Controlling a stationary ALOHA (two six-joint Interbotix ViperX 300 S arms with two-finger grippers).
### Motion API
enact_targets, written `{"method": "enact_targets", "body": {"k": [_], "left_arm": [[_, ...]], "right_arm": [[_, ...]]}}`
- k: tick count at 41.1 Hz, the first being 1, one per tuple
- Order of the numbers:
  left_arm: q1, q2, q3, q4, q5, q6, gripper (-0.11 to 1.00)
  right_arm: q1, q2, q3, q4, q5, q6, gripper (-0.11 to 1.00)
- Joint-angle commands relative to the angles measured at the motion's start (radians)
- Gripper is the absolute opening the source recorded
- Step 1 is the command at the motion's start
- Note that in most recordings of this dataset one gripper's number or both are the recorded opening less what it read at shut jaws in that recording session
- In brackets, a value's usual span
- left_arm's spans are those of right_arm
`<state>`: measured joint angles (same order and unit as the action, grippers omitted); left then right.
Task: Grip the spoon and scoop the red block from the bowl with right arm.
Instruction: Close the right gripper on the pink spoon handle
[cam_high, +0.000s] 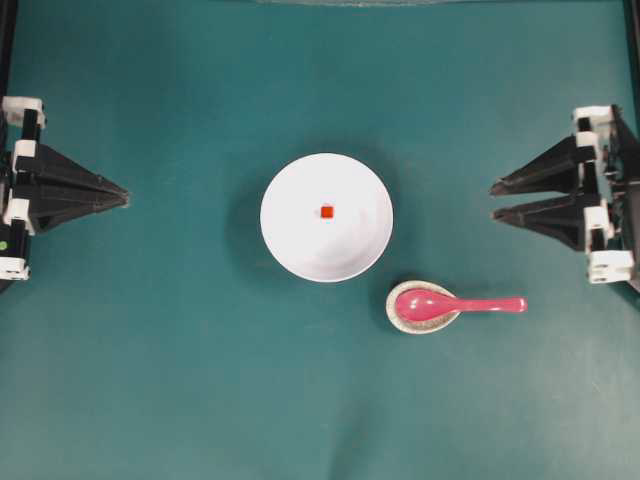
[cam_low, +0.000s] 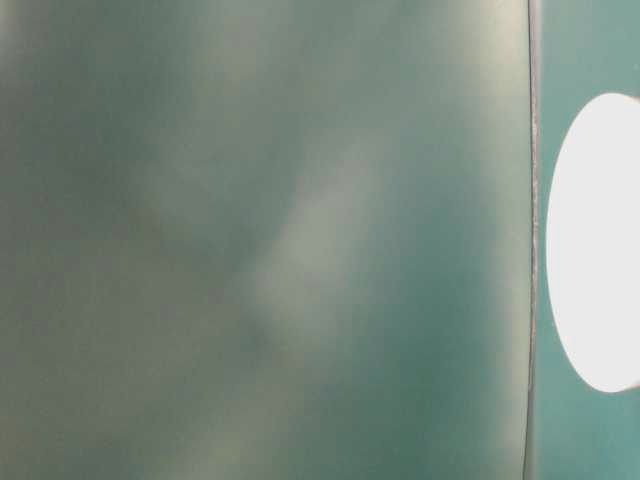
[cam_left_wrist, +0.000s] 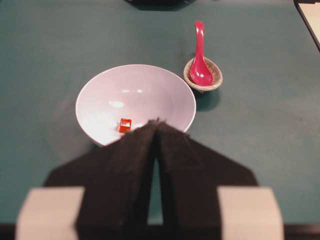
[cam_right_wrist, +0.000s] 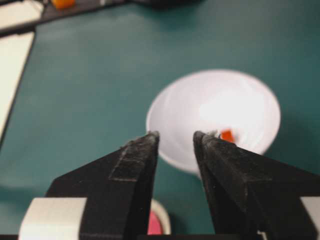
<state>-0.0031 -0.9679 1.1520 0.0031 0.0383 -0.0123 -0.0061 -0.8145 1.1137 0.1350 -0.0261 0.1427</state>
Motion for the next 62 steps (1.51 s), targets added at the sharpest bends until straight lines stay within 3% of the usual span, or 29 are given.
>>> {"method": "enact_targets", "body": {"k": [1, 13, 29, 35, 41, 52, 62], "left_arm": [[-0.002, 0.008, -0.023, 0.002, -0.003, -0.002, 0.0], [-0.002, 0.008, -0.02, 0.002, -0.005, -0.002, 0.0], [-0.002, 0.008, -0.018, 0.002, -0.005, -0.002, 0.0], [-0.002, 0.008, -0.018, 0.002, -0.003, -0.002, 0.0], [-0.002, 0.012, -0.017, 0.002, -0.003, -0.002, 0.0], [-0.002, 0.02, -0.017, 0.002, -0.002, -0.003, 0.0], [-0.002, 0.02, -0.017, 0.002, -0.002, -0.014, 0.0]], "right_arm": [[0.009, 0.037, -0.009, 0.005, 0.005, 0.015, 0.44], [0.066, 0.172, 0.091, 0.002, -0.067, 0.017, 0.47], [0.224, 0.367, 0.236, 0.077, -0.528, 0.02, 0.46], [0.261, 0.445, 0.239, 0.092, -0.624, 0.02, 0.46], [0.314, 0.546, 0.233, 0.14, -0.701, 0.02, 0.46], [0.44, 0.712, 0.233, 0.282, -0.856, 0.018, 0.46], [0.465, 0.779, 0.209, 0.293, -0.87, 0.017, 0.46]]}}
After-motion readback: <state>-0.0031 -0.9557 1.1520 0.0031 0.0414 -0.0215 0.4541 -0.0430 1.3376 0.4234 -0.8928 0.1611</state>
